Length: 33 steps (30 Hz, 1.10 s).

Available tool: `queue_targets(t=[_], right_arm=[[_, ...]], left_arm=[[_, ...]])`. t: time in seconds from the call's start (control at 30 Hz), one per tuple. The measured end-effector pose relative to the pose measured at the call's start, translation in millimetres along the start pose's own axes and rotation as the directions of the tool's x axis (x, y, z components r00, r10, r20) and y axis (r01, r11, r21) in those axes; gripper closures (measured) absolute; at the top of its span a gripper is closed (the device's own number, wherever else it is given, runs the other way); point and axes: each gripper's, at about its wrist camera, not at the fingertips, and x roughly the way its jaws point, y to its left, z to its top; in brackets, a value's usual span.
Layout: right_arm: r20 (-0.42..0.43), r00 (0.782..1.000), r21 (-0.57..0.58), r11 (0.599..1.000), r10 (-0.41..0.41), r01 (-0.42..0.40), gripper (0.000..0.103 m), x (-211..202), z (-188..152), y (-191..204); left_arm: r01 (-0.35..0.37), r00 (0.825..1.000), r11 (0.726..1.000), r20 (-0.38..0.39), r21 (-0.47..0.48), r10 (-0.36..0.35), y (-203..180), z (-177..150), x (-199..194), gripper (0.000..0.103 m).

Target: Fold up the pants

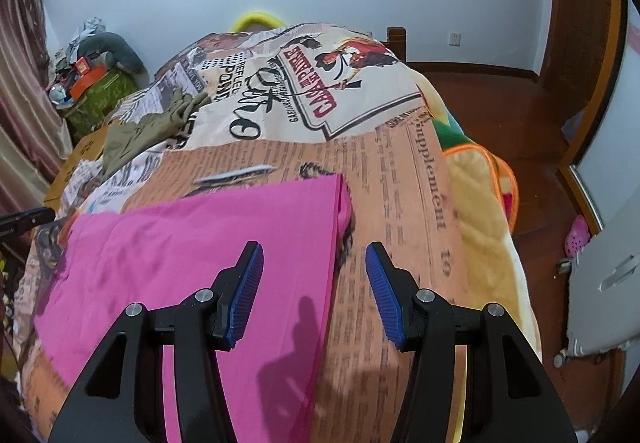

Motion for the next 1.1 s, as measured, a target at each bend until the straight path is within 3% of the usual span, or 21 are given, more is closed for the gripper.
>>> queue_targets(t=[0.33,0.57,0.77,0.9,1.03,1.1], right_arm=[[-0.051,0.999,0.017,1.0,0.013,-0.012,0.054,60,23,-11],[-0.099,0.994,0.062,0.997,0.047,-0.041,0.054,96,27,-24],[-0.102,0.99,0.091,0.992,0.095,-0.086,0.054,108,22,-25],[-0.098,0.991,0.043,0.995,0.09,-0.087,0.072,108,22,-18],[-0.095,0.994,-0.027,0.998,0.052,-0.055,0.084,112,24,-8],[-0.088,0.996,-0.067,0.997,0.019,-0.025,0.094,112,25,-5]], left_arm=[[0.054,0.994,0.998,-0.092,-0.009,-0.055,-3,1,45,0.072],[0.041,0.993,0.999,-0.111,0.031,-0.037,-14,-2,56,0.071],[0.052,0.993,0.999,-0.109,0.001,-0.052,-9,-3,60,0.072],[0.038,0.995,0.999,-0.092,0.024,-0.036,-15,-3,59,0.094],[-0.011,0.998,0.998,-0.059,0.065,0.015,-22,-5,58,0.098],[-0.033,0.998,0.997,-0.044,0.069,0.036,-21,-5,57,0.099]])
